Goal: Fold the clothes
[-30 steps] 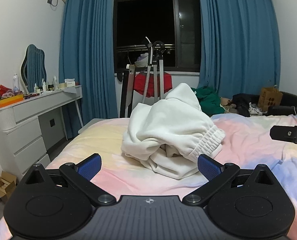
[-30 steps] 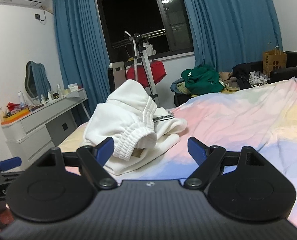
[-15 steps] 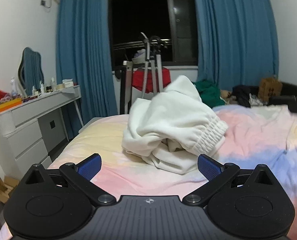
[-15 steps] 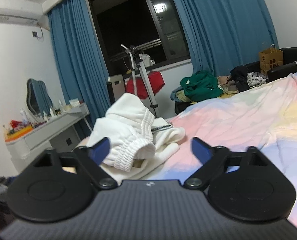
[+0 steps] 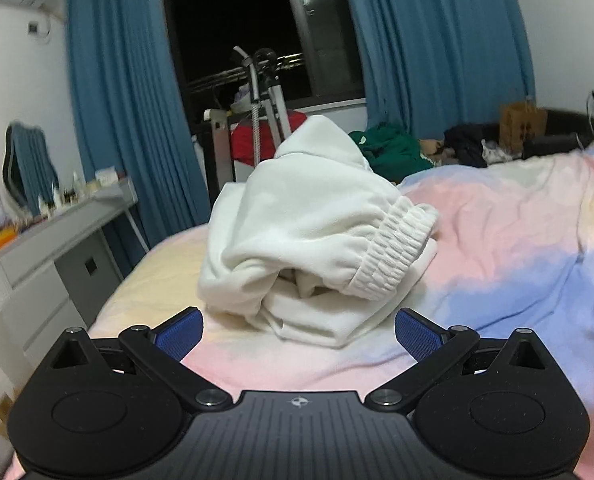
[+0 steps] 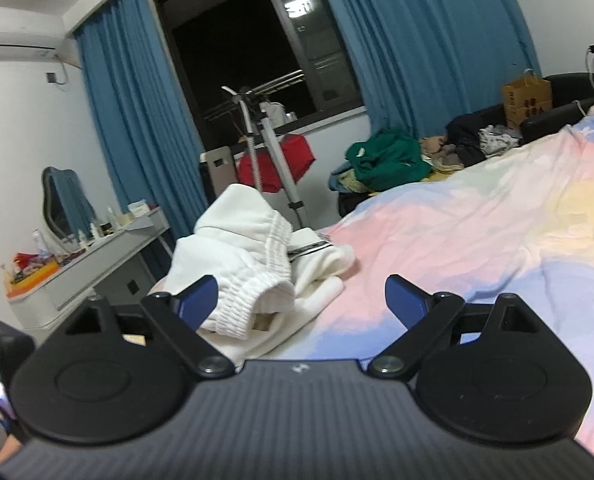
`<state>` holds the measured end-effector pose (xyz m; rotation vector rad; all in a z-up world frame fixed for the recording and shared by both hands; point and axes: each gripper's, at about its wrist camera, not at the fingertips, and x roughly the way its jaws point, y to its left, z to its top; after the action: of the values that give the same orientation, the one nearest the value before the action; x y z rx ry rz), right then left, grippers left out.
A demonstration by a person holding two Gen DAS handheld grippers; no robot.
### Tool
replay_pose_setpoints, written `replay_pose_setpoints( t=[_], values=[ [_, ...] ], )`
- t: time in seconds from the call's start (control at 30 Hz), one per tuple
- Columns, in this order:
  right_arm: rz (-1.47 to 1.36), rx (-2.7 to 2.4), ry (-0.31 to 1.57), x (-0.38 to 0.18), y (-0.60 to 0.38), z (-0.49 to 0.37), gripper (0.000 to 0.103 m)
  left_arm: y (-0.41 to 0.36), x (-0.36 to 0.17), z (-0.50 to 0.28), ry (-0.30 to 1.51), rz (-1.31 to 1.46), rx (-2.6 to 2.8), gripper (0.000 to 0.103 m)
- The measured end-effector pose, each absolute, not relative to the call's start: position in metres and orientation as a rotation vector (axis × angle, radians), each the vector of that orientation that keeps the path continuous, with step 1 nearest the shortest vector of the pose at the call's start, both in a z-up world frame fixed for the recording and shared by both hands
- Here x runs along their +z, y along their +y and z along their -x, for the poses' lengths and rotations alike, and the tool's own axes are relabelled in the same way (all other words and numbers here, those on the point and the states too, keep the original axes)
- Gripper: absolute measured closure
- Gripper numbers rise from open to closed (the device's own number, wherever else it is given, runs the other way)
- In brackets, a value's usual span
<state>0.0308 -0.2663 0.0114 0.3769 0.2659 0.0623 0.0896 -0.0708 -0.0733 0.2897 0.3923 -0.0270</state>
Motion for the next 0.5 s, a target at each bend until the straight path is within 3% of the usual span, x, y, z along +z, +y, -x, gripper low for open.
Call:
replay_pose_setpoints(
  t=[0.5],
  values=[
    [-0.493,-0.012,0.383,-0.020,-0.294,-0.057,0.011,-0.117,-0.115,-0.181,0.334,-0.326,0.023,0.005]
  ],
)
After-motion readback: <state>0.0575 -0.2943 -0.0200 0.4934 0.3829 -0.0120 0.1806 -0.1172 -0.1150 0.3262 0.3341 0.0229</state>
